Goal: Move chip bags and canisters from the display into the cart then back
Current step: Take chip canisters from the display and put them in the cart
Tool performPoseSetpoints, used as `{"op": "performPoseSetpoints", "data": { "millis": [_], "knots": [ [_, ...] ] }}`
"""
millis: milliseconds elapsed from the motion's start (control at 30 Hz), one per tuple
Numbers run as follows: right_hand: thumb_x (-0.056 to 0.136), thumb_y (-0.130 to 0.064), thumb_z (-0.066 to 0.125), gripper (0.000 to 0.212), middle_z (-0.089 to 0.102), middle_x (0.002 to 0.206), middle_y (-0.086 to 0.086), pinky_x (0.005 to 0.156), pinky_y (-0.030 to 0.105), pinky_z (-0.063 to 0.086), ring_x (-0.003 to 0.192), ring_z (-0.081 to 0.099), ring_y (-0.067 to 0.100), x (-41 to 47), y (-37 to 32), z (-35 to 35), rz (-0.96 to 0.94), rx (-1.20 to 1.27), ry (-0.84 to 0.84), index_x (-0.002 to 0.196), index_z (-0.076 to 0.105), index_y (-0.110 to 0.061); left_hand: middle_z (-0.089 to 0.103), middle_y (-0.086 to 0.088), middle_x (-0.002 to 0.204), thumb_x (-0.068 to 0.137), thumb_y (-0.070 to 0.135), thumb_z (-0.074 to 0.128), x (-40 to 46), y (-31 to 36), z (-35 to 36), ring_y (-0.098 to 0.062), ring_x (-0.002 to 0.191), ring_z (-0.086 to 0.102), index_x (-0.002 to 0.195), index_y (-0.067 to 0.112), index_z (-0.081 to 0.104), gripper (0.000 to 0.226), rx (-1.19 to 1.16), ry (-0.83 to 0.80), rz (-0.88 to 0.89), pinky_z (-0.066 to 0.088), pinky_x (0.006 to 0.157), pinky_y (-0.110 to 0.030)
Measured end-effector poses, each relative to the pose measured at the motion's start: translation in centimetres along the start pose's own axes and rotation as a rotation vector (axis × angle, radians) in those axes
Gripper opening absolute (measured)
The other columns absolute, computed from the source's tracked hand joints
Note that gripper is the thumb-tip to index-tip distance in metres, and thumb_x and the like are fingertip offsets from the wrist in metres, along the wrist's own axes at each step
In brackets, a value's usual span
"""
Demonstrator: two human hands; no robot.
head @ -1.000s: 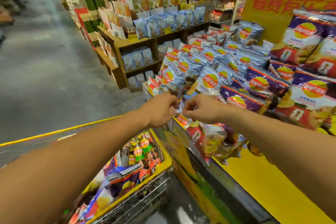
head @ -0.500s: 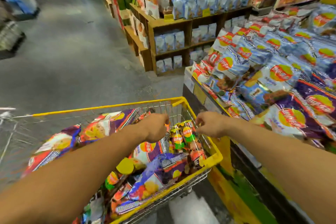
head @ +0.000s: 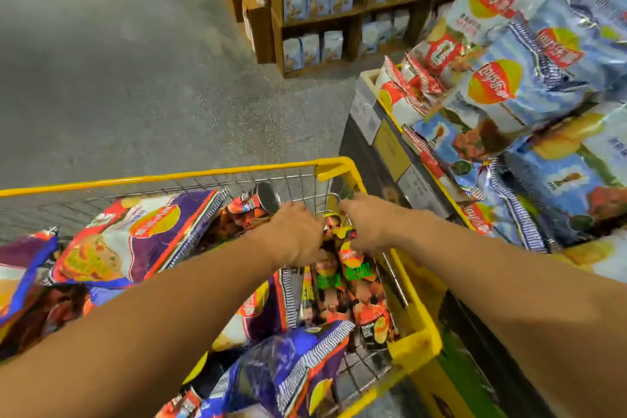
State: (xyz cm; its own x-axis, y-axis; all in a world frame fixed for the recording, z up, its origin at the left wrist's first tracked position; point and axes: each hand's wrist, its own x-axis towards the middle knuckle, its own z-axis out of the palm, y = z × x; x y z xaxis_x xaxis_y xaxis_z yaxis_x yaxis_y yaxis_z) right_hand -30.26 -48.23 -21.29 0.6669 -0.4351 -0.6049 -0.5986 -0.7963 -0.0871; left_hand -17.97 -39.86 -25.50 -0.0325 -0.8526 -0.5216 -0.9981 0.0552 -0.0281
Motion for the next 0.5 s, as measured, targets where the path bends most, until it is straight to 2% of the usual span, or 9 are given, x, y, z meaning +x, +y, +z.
{"op": "performPoseSetpoints", "data": {
  "millis": [100,167,200,267,333,400,467,500],
  "knots": [
    [0.084,-0.046,0.069,0.059,0.054,0.132,0.011,0.102,0.038,0.043,0.126,0.047,0.028,2.8,-0.3,-0.1,-0.131,-0.382,-0.08,0.13,0.055,-0.012,0.058,-0.013,0.13,0.089,0.069,0.042,2.9,-0.3,1.1,-0.034,0.126,0.045,0.13,0.013,0.054,0.07,0.047,-0.076,0.048,0.03,0.107,-0.044],
    [0.079,-0.065,0.064,0.077,0.047,0.146,0.01,0.11,0.043,0.029,0.138,0.032,0.032,4.8,-0.5,0.3,-0.151,-0.671,-0.178,0.138,0.052,-0.017,0.059,-0.012,0.131,0.085,0.076,0.04,4.8,-0.2,2.2,-0.034,0.13,0.043,0.132,0.015,0.056,0.079,0.042,-0.177,0.097,0.022,0.112,-0.05],
    [0.078,-0.071,0.061,0.086,0.041,0.152,0.01,0.113,0.045,0.022,0.143,0.024,0.033,5.2,-0.6,0.5,-0.14,-0.731,-0.238,0.143,0.048,-0.017,0.059,-0.01,0.133,0.083,0.079,0.039,5.5,-0.2,2.7,-0.034,0.134,0.04,0.134,0.016,0.055,0.083,0.043,-0.238,0.108,0.017,0.116,-0.053],
    [0.075,-0.08,0.055,0.096,0.037,0.155,0.009,0.114,0.049,0.015,0.147,0.016,0.033,6.6,-0.3,1.1,-0.127,-0.745,-0.324,0.146,0.045,-0.017,0.058,-0.008,0.135,0.081,0.082,0.036,6.9,-0.2,3.1,-0.032,0.139,0.037,0.136,0.016,0.055,0.088,0.075,-0.319,0.139,0.009,0.119,-0.056],
    [0.072,-0.088,0.047,0.099,0.044,0.149,0.008,0.113,0.049,0.012,0.144,0.023,0.032,7.2,0.0,1.5,-0.147,-0.739,-0.358,0.144,0.046,-0.019,0.058,-0.003,0.137,0.083,0.081,0.035,8.2,-0.1,3.4,-0.028,0.139,0.038,0.136,0.022,0.055,0.082,0.092,-0.381,0.17,0.008,0.119,-0.058],
    [0.077,-0.086,0.042,0.093,0.048,0.145,0.008,0.112,0.049,0.011,0.141,0.027,0.029,7.6,0.1,1.8,-0.145,-0.692,-0.372,0.142,0.048,-0.021,0.056,0.0,0.139,0.086,0.075,0.04,9.3,0.0,3.6,-0.026,0.137,0.041,0.139,0.027,0.051,0.072,0.048,-0.458,0.173,0.018,0.117,-0.058],
    [0.088,-0.073,0.039,0.074,0.05,0.145,0.007,0.113,0.049,0.009,0.142,0.028,0.028,7.9,0.2,2.1,-0.144,-0.613,-0.375,0.141,0.05,-0.022,0.058,-0.006,0.135,0.088,0.065,0.047,10.4,-0.3,4.1,-0.028,0.129,0.05,0.136,0.02,0.054,0.066,-0.106,-0.556,0.148,0.034,0.112,-0.048],
    [0.092,-0.065,0.04,0.064,0.052,0.143,0.006,0.114,0.05,0.007,0.143,0.029,0.028,7.9,0.2,2.1,-0.151,-0.589,-0.378,0.139,0.052,-0.023,0.059,-0.009,0.132,0.083,0.066,0.051,10.6,-0.4,4.1,-0.028,0.124,0.053,0.134,0.015,0.056,0.071,-0.198,-0.602,0.148,0.039,0.108,-0.044]
  ]
}}
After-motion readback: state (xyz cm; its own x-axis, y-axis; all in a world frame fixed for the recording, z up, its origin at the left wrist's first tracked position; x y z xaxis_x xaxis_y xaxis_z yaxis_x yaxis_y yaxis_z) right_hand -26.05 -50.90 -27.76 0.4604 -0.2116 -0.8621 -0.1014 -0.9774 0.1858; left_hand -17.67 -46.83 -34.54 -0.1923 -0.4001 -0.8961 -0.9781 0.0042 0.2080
